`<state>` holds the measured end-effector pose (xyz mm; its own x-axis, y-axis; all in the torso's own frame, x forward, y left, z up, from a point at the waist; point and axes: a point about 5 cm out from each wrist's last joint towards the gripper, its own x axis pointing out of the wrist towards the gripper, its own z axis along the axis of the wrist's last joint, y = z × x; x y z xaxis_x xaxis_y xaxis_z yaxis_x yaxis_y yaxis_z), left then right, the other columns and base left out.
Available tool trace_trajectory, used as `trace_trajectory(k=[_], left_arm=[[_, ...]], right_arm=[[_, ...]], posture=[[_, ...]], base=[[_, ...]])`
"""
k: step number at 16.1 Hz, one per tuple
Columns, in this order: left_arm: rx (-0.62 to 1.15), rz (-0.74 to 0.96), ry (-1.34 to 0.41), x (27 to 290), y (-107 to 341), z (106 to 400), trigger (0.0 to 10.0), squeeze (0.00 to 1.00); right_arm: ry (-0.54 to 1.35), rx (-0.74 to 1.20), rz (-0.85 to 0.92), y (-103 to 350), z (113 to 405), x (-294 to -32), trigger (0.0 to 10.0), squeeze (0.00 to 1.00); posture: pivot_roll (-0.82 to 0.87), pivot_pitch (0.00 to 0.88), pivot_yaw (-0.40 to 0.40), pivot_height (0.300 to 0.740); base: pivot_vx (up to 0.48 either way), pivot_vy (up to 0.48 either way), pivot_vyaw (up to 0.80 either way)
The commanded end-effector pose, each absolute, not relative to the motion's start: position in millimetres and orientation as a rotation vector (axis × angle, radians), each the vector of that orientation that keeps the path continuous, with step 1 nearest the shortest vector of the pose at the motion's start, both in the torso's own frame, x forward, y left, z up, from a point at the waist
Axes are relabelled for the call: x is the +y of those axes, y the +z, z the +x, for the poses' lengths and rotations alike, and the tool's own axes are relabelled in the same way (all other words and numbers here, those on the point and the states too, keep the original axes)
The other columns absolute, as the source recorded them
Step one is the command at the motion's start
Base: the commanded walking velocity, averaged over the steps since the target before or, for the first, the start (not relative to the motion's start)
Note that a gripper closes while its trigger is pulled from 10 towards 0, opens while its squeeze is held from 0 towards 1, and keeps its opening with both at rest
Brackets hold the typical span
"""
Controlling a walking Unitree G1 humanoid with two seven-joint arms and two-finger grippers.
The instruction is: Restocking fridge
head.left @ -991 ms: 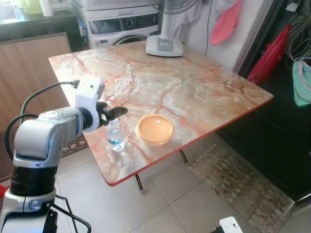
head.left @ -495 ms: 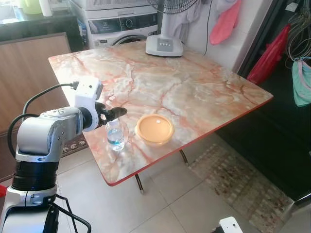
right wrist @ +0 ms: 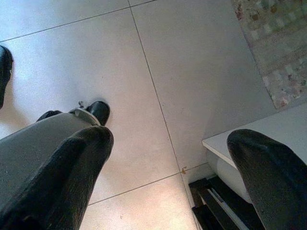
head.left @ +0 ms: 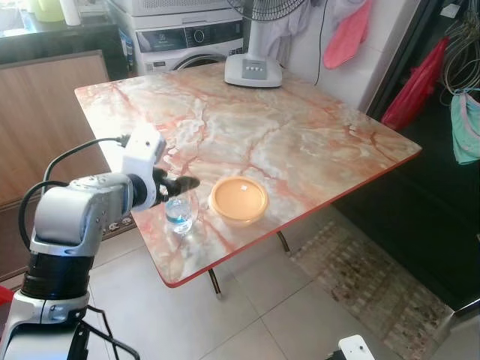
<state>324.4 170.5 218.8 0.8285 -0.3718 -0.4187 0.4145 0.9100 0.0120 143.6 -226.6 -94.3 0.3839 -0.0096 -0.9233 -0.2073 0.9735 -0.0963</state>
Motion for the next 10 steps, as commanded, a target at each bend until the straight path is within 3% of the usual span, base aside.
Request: trace_trajectory(k=[1,6,7,8,9,10], left_arm=[[0.431,0.124,-0.413,171.2,215.9,324.1,10.0,0.00],[0.438,0.127,-0.420,170.0,212.6,322.7,9.9,0.00],[0.437,0.127,-0.421,169.7,212.5,322.7,3.8,0.00],[0.437,0.127,-0.422,169.5,212.5,322.7,2.9,0.00],[0.435,0.126,-0.429,168.4,210.5,322.3,0.8,0.00],[0.437,0.125,-0.429,168.2,209.9,322.1,0.8,0.00]], right_arm=[[0.119,1.178,-0.211,-93.6,143.5,-229.6,10.0,0.00],[0.120,1.178,-0.210,-93.7,143.4,-229.6,10.0,0.00],[0.121,1.178,-0.210,-93.6,143.4,-229.6,10.0,0.00],[0.120,1.178,-0.210,-93.6,143.5,-229.7,10.0,0.00],[0.121,1.178,-0.211,-93.6,143.6,-229.6,10.0,0.00],[0.122,1.178,-0.211,-93.6,143.6,-229.6,10.0,0.00]], posture=[[0.20,0.000,-0.095,0.740],[0.20,0.000,-0.094,0.740],[0.20,0.000,-0.094,0.740],[0.20,0.000,-0.095,0.740],[0.20,0.000,-0.095,0.740],[0.20,0.000,-0.095,0.740]], base=[[0.000,0.000,0.00],[0.000,0.000,0.00],[0.000,0.000,0.00],[0.000,0.000,0.00],[0.000,0.000,0.00],[0.000,0.000,0.00]])
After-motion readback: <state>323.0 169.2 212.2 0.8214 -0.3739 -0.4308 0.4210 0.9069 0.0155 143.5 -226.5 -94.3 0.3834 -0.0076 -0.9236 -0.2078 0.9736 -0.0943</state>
